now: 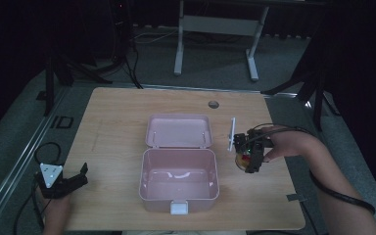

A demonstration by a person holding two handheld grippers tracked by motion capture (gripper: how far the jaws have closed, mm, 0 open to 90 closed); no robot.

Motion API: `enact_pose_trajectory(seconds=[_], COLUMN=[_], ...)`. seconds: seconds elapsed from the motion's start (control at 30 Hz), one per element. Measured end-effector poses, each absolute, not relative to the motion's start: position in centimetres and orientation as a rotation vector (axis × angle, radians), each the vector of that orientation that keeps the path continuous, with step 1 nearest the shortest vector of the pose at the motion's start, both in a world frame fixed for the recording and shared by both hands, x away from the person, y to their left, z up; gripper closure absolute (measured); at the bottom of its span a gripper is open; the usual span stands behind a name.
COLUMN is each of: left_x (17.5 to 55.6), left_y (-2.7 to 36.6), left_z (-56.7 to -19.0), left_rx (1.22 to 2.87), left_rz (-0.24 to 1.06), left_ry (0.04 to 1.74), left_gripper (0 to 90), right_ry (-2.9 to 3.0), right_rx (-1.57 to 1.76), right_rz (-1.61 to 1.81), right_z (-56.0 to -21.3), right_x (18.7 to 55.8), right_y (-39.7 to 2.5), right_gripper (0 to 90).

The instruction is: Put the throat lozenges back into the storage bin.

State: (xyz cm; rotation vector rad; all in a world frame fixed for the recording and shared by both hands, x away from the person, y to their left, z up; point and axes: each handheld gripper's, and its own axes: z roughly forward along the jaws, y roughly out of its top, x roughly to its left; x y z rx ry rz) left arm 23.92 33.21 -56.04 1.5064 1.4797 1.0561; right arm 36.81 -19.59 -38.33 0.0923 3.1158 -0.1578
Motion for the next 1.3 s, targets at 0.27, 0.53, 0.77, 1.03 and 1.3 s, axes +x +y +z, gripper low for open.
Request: enact_pose_trajectory(seconds=[0.27,0.53,0.77,1.03,1.3], left_x=[23.9,23.9,23.9,23.9,23.9], left_y=[33.2,33.3,33.3,33.3,33.3], left_z=[-56.0,-56.0,-56.0,-56.0,-56.0], left_rx=[1.507,1.508,1.510,1.506,1.503], left_rz=[1.053,1.051,1.051,1.048,1.044], left_ry=[1.479,1.481,1.481,1.479,1.477], left_gripper=[0.4,0.4,0.4,0.4,0.4], right_ry=[3.104,3.113,3.125,3.126,3.130], right_rx=[0.047,0.052,0.033,-0.037,-0.088], right_rz=[-0.139,-0.137,-0.124,-0.111,-0.091], right_z=[-36.8,-36.5,-36.9,-36.9,-36.9], right_x=[36.2,36.2,36.1,35.8,35.5], right_y=[-18.5,-17.9,-16.4,-13.6,-11.0], right_gripper=[19.9,19.9,19.9,19.9,19.9])
